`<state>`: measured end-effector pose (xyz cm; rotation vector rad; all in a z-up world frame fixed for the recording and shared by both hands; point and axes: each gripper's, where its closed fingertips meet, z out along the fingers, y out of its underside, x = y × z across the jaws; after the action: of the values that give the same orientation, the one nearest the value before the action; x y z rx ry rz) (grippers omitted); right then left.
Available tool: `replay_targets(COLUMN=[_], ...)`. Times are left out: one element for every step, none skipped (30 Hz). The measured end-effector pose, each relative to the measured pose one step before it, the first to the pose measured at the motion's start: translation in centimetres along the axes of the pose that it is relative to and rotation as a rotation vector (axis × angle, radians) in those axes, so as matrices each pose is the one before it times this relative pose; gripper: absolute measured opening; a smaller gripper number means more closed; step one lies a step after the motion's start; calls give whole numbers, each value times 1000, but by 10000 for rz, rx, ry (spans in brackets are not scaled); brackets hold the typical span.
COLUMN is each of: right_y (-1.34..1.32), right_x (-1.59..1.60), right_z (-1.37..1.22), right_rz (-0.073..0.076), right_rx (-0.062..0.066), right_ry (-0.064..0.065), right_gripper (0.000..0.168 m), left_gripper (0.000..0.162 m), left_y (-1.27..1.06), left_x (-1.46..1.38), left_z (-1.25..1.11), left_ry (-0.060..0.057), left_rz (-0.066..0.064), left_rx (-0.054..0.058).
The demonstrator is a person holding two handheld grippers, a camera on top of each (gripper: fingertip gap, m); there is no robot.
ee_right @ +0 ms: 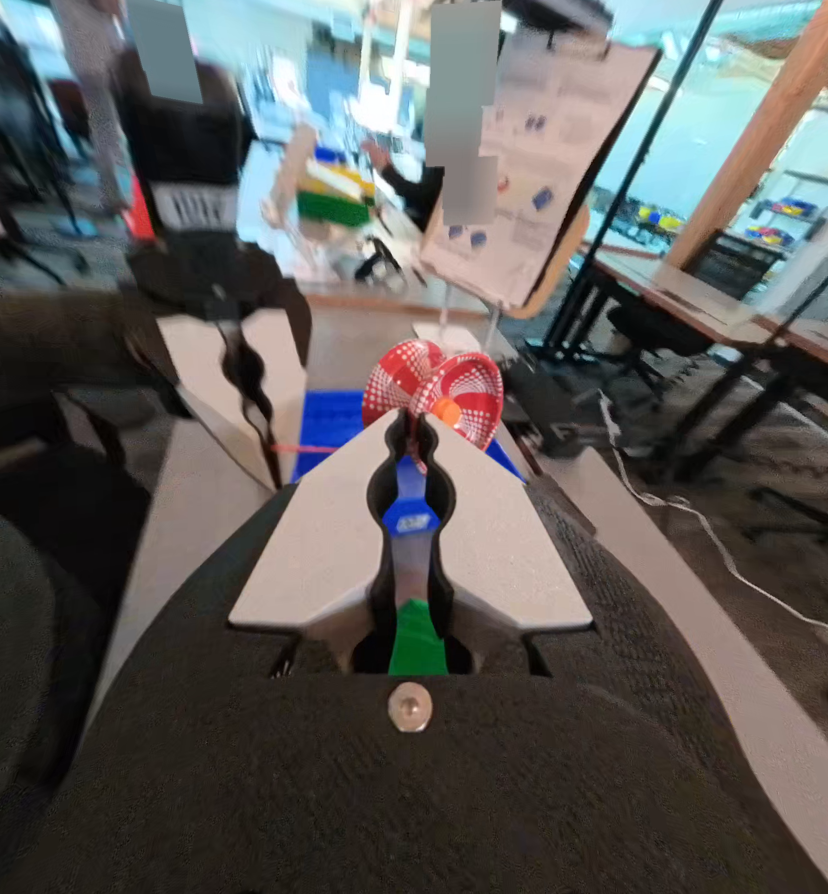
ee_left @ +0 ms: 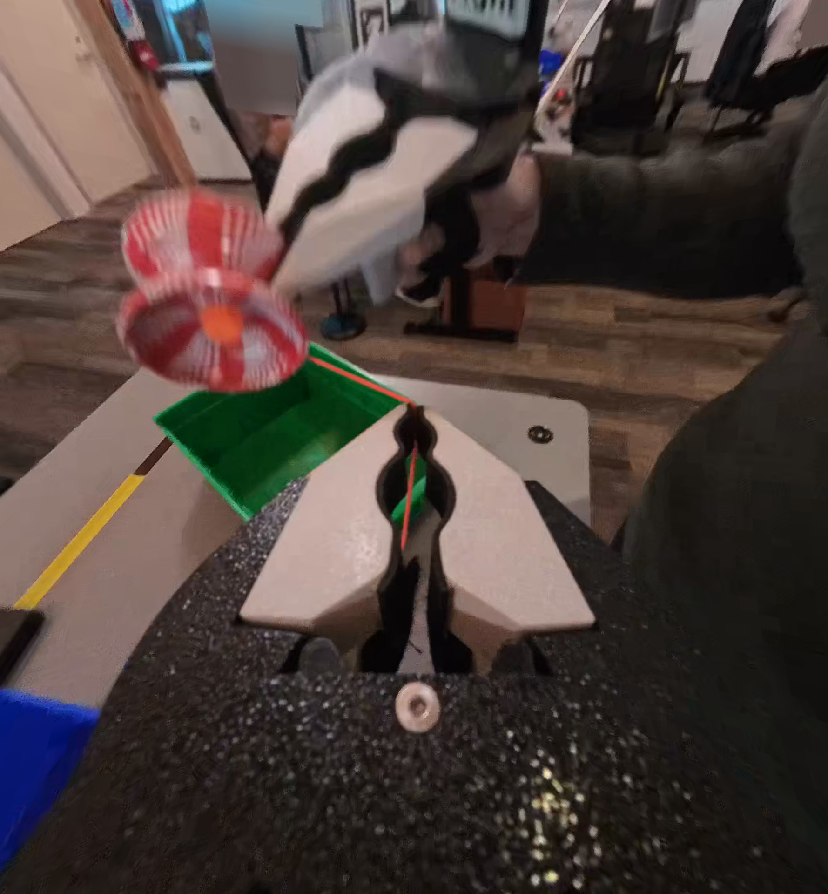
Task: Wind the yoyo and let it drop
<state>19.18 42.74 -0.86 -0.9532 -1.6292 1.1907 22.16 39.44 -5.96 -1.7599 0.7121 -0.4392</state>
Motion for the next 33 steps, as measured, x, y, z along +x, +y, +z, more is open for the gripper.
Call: replay_targets(right_y=[1632,1211,655,152,37,-437,-905,-1291,-1089,-680,-579,-557,-576,-570,-478,-645,-882,-839,-482,79,597,1029,1295,1503,1376,1237,1053,524,106,-799,-1544,-1827,-1576], right_x=[-246,-924,-1206,-1328,-1217,-890,-848,-658,-419,-45,266,62,171,589,791,632,790,908,914,1280,1364,1017,612,51,-516,-987,-1317,-1571,-1876,-1832,-1537,-871,-148], right_z=[442,480,387,201,11,-250,-481,-629,-553,-396,-265,-191,-105,-150,-143,-181,-308,-306,-308,-384,-306,-232,-87,10,93,148,174,99,69,-133,-303,-420,-468], right_rz=[-990,-971,-765,-375,-41,126,486,572,440,241,115,173,211,202,271,304,391,452,253,-122,-400,-540,-616,-750,-842,-757,-548,-364,-219,24,395,468,229], right_rx=[-1012,-832,-557,-277,-183,206,524,795,685,441,386,380,434,531,472,602,794,693,388,19,-390,-657,-810,-893,-801,-747,-688,-390,-114,456,901,1074,922], right_ry=[195,-102,-289,-539,-711,-639,-788,-737,-576,-275,3,-113,-27,284,386,290,466,459,475,824,865,651,456,172,-64,-302,-522,-704,-967,-1010,-966,-616,-152], right_gripper=[1,1,1,1,1,1,1,1,1,1,1,1,1,1,1,1,1,0,0,0,1,1,1,1,1,1,1,1,1,1,1,1,1], left_gripper=[0,0,0,0,0,0,0,0,0,0,0,0,0,0,0,0,0,0,0,0,0,0,0,0,0,0,0,0,0,0,0,0,0], left_y=[-1188,-826,-420,91,282,697,588,364,150,250,340,134,-117,-297,-102,470,818,808,582,471,175,-137,-569,-980,-1095,-986,-756,-310,-163,776,1030,889,416], left_x=[44,-554,-940,-1093,-1084,-912,-294,156,346,254,140,35,118,134,124,263,370,583,826,982,1007,939,802,612,112,-380,-973,-1273,-1545,-1386,-922,-145,145], left_z=[-321,-615,-729,-704,-643,-421,-190,35,182,293,345,355,219,248,261,437,608,668,585,455,300,82,-198,-439,-627,-753,-891,-881,-819,-599,-143,133,440], left_ry=[-21,-284,-410,-423,-404,-342,-68,95,139,20,-48,-33,83,170,157,222,241,279,386,446,446,386,280,159,-95,-357,-669,-803,-873,-666,-361,5,88], left_rz=[8,128,128,61,-9,-43,-14,-67,-113,-97,-41,-82,-250,-386,-421,-327,-224,-167,-117,-71,-21,60,153,243,341,446,511,517,443,399,320,231,81], left_rx=[447,240,68,-142,-147,-319,-179,-39,57,-8,-62,42,228,342,277,-53,-265,-243,-166,-110,-67,26,181,297,262,133,-44,-281,-333,-704,-760,-479,-188])
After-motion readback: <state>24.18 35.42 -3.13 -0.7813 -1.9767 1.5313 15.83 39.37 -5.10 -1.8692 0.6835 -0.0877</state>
